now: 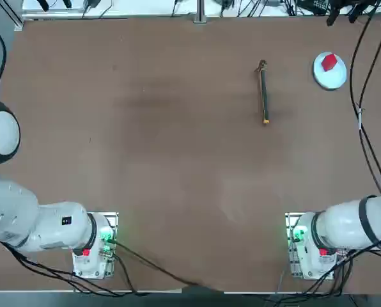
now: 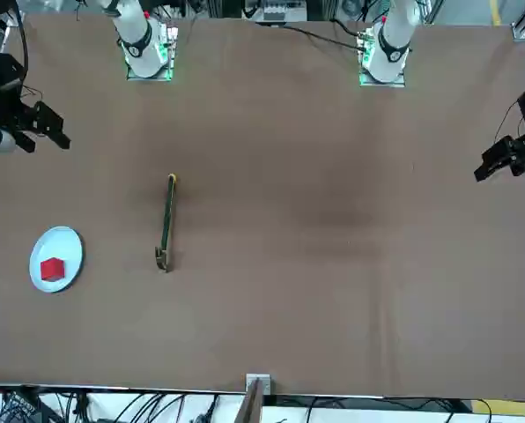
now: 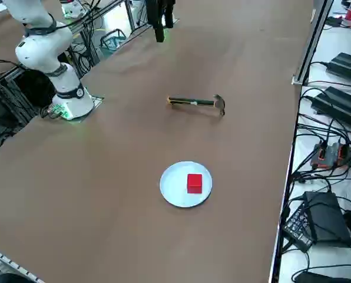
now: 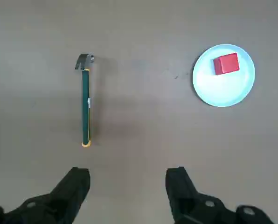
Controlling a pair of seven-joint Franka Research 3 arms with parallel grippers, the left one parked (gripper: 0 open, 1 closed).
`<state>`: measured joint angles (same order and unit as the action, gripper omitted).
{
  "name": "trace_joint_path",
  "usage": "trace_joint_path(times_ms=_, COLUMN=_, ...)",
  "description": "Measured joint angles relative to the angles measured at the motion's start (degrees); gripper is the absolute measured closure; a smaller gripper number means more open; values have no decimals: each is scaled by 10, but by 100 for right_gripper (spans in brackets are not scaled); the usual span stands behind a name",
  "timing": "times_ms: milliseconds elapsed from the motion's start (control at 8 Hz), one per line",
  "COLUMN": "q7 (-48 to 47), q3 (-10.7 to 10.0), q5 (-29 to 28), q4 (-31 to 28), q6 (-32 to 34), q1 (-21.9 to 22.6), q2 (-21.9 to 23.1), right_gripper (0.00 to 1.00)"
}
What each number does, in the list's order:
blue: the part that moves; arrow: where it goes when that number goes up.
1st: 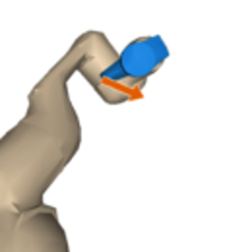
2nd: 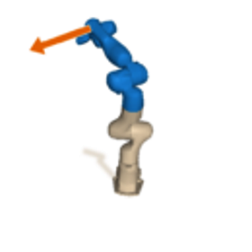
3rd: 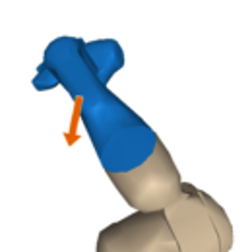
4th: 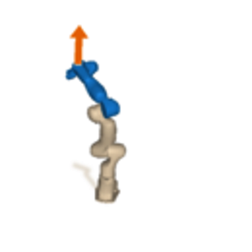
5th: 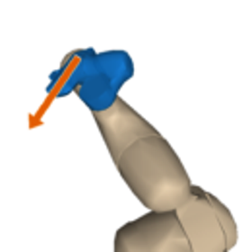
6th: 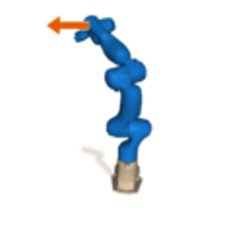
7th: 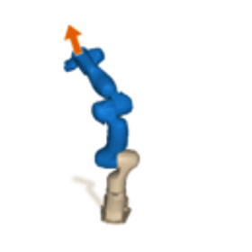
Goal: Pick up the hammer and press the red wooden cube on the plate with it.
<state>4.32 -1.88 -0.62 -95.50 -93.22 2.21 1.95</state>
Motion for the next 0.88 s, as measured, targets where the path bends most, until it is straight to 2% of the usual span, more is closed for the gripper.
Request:
trace_joint_path(times_ms=500, q7=-16, q3=2, q5=-3, q4=6, q6=5, q1=-6, q2=-11, right_gripper=0)
trace_joint_path(times_ms=875, q7=-106, q3=16, q5=-38, q4=-26, q6=-88, q1=20, q2=-71, right_gripper=0)
